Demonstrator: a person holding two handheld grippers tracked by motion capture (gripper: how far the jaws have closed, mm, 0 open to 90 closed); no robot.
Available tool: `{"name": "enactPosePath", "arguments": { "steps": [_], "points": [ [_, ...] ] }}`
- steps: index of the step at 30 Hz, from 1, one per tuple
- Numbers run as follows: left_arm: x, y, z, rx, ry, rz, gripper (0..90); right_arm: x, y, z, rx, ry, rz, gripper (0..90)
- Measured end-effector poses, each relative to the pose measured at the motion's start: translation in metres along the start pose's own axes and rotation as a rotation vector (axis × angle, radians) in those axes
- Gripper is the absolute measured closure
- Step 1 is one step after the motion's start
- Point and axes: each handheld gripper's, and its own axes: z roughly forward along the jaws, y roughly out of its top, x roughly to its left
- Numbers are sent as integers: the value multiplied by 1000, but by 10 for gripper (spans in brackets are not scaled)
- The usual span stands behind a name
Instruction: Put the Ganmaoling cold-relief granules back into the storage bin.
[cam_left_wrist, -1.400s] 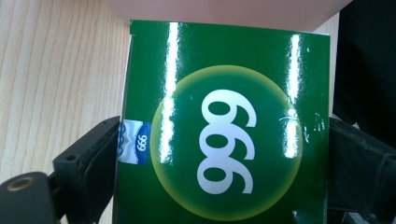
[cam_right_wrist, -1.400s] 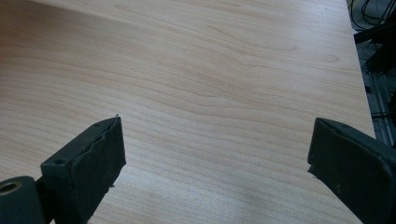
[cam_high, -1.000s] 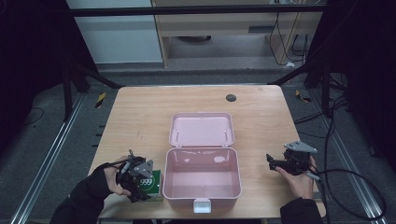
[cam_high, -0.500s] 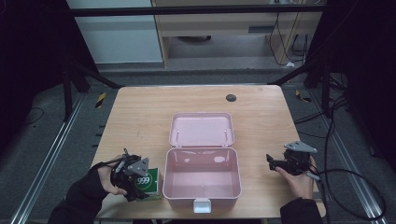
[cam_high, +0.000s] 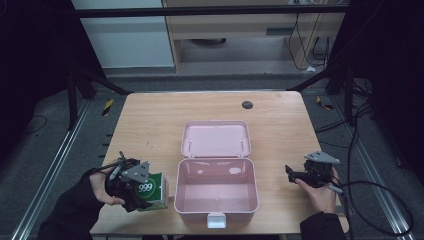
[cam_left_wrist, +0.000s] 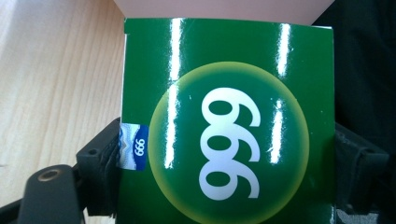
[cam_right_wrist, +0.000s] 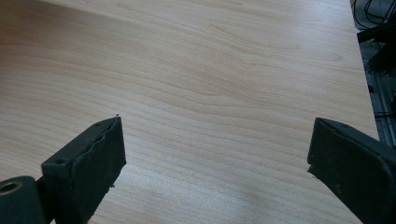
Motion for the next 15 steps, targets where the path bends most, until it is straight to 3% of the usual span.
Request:
{"name": "enactPosePath", "arguments": {
  "steps": [15],
  "points": [
    [-2, 22, -30, -17, 20, 15, 150, 0, 0, 0, 0, 3, 2, 45]
  ]
}}
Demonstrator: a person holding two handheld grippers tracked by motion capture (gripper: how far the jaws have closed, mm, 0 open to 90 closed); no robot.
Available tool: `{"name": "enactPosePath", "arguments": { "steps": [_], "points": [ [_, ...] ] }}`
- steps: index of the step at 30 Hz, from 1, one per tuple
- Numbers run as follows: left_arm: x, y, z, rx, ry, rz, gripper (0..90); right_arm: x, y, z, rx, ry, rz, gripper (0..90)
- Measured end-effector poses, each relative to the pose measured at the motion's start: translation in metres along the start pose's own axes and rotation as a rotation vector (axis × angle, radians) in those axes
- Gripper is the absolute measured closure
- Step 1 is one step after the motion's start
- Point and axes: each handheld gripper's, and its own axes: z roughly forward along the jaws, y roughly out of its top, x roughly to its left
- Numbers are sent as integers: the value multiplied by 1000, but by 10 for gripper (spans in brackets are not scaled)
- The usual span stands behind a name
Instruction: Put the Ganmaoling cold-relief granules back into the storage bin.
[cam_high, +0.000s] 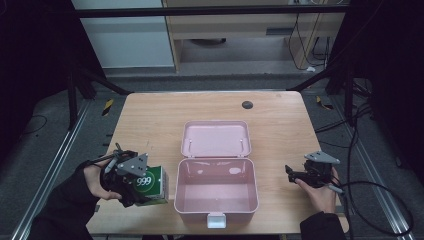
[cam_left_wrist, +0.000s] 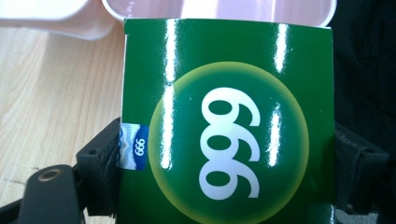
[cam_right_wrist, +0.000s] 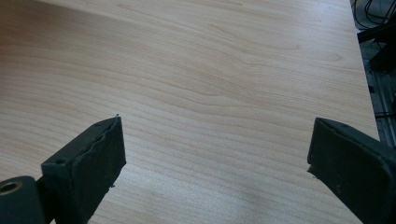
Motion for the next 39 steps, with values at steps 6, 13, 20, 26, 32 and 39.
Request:
{"name": "enactPosePath", "arguments": {
  "steps": [6, 13, 20, 26, 32, 39],
  "points": [
    [2, 8, -7, 1, 4, 2, 149, 0, 0, 0, -1, -1, -1, 45],
    [2, 20, -14, -1, 2, 14, 150, -1, 0, 0, -2, -2, 3, 45],
    [4, 35, -21, -15, 1, 34, 150, -1, 0, 0, -3, -5, 1, 45],
    [7, 45, -22, -8, -2, 42, 150, -1, 0, 0, -2, -2, 5, 45],
    [8, 61, -22, -13, -2, 56, 150, -1, 0, 0, -2, -1, 4, 45],
    [10, 77, -18, -15, -7, 81, 149, -1, 0, 0, -6, -2, 5, 45]
  ]
}}
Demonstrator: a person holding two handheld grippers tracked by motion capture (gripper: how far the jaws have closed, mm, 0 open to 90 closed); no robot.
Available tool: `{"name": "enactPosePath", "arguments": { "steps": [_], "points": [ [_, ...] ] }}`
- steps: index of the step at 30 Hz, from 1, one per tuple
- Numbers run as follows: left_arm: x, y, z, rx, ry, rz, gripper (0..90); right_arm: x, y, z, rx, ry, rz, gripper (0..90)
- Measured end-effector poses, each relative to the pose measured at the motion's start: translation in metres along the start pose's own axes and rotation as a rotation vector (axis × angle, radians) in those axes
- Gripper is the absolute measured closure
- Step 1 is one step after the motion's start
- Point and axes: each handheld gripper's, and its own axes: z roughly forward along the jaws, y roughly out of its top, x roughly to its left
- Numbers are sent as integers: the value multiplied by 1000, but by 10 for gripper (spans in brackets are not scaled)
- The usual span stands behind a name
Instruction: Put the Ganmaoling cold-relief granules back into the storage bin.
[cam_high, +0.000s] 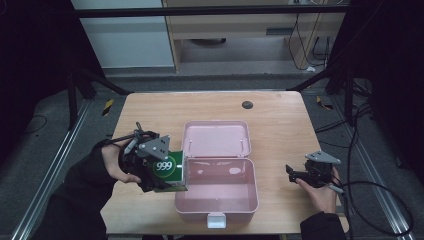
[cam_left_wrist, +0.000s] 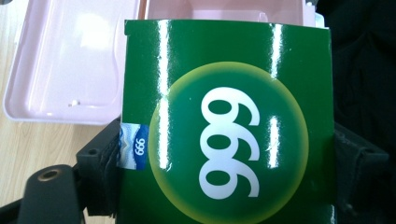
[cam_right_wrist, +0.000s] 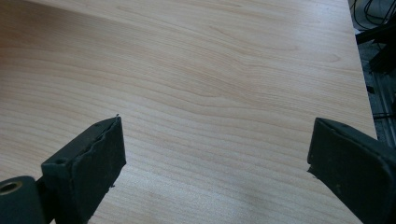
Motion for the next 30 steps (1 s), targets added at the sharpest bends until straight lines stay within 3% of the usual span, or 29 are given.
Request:
{"name": "enactPosePath", "arguments": {
  "steps": [14, 30],
  "points": [
    [5, 28, 17, -9, -21, 39, 149, 0, 0, 1, 4, 4, -1, 46],
    [12, 38, 44, 3, -34, 47, 147, 0, 0, 1, 5, 5, -6, 46]
  ]
}}
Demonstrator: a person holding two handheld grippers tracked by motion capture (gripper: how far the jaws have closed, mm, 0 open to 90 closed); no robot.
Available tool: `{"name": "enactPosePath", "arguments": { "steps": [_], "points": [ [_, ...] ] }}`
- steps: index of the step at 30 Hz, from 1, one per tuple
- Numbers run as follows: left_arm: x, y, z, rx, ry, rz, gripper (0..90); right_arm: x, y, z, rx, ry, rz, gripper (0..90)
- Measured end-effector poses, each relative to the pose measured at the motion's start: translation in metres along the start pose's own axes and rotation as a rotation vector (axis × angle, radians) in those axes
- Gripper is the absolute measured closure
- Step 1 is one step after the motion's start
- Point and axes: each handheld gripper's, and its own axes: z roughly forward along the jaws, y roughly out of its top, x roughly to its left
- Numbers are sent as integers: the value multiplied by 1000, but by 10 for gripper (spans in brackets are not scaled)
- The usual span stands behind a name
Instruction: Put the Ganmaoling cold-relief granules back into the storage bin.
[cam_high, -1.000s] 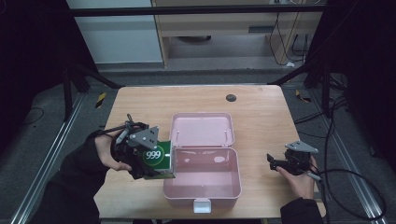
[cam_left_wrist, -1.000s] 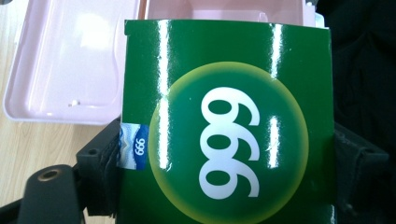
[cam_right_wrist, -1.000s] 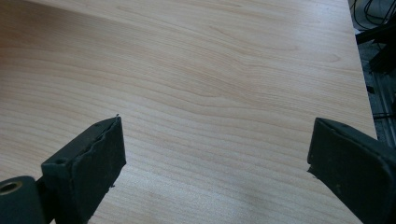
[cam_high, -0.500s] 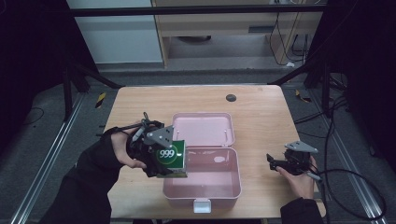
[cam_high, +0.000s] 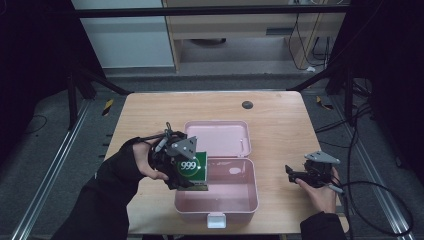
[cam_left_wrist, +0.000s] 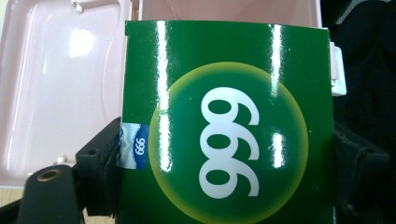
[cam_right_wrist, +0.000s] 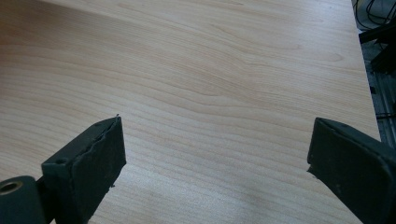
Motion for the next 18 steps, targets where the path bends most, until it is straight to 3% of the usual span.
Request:
{"name": "enactPosePath", "arguments": {
  "steps": [18],
  "points": [
    [3, -6, 32, 45, -30, -9, 147, 1, 0, 1, 7, 3, -6, 46]
  ]
}}
